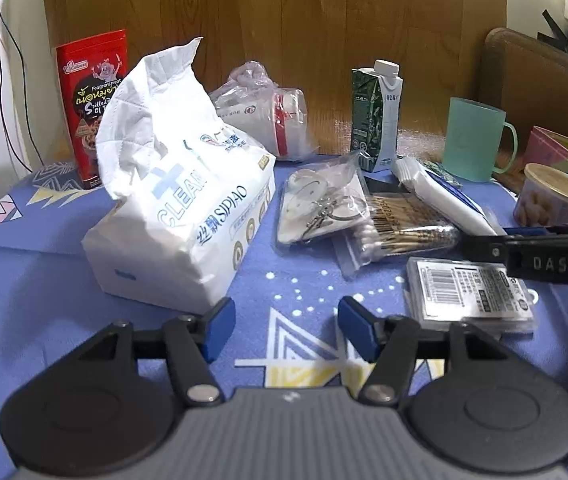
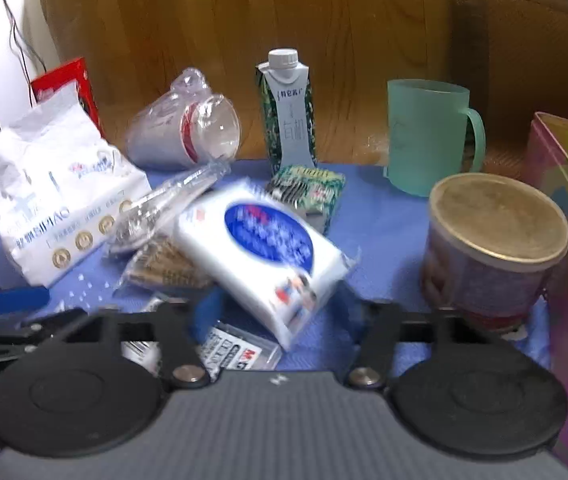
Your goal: Organize soft objects
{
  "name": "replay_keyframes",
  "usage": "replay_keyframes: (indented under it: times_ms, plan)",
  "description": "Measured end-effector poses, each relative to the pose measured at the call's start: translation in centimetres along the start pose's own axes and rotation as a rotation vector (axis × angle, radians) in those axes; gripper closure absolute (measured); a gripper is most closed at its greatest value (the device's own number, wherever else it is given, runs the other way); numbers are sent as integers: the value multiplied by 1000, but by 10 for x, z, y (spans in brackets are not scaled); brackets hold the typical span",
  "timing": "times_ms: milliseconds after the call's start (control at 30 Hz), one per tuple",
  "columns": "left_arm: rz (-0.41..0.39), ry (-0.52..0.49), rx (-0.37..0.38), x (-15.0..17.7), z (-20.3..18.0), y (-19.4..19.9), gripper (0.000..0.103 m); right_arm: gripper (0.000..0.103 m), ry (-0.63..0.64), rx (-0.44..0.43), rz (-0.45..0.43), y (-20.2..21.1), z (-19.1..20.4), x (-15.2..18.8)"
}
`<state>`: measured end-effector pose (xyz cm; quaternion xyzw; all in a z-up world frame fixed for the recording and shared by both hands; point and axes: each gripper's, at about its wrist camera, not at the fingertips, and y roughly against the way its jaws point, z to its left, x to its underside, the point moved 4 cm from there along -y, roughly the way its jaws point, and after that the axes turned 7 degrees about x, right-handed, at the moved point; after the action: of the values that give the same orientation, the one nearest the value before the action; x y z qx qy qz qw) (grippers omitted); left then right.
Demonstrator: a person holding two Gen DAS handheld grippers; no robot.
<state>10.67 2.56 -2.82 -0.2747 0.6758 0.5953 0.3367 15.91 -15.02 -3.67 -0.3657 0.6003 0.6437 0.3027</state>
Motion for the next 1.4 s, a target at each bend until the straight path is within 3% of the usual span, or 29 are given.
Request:
replay_keyframes:
  times_ms: [67, 200, 433, 567, 600, 733, 833, 900, 967, 1067, 1133, 1200, 1300, 1367, 1400]
  plan:
    - [3, 4, 3, -1, 1, 0, 44, 79, 34, 8, -9, 2, 3, 2]
    - [9, 12, 1, -1, 1, 1, 44, 89, 79, -3, -51, 13, 4, 5]
    - [30, 11, 9, -4, 0, 2, 44, 93, 112, 19, -122, 66, -6, 24]
    - [37, -12, 5, -3, -5, 3, 43, 94, 191, 49, -184, 106, -7, 49]
    - [39, -15, 6, -2, -8, 4, 43, 101, 214, 55, -193, 115, -8, 56]
    - [46, -30, 14, -2, -14, 5, 43, 100, 279, 63, -177, 139, -19, 82]
    - [49, -43, 18, -1, -21, 7, 42, 88, 271, 0, -125, 146, -27, 95]
    - [58, -33, 31, -2, -21, 8, 41, 55, 253, -17, -112, 146, -33, 95]
    - [71, 20, 85, -4, -20, 14, 41, 47, 219, -29, -111, 142, -34, 92]
    - [79, 116, 267, -9, -27, 31, 41, 44, 193, -42, -120, 130, -33, 81]
    - [87, 110, 358, -13, -38, 37, 42, 41, 190, -46, -111, 120, -34, 75]
    - [99, 72, 403, -13, -54, 38, 42, 36, 194, -56, -99, 107, -33, 67]
    - [130, 21, 405, -12, -74, 26, 46, 31, 210, -74, -68, 90, -30, 60]
    - [151, 33, 453, -12, -83, 16, 57, 31, 211, -70, -49, 81, -30, 57]
    - [164, 37, 481, -11, -88, 11, 63, 38, 206, -80, -31, 76, -29, 56]
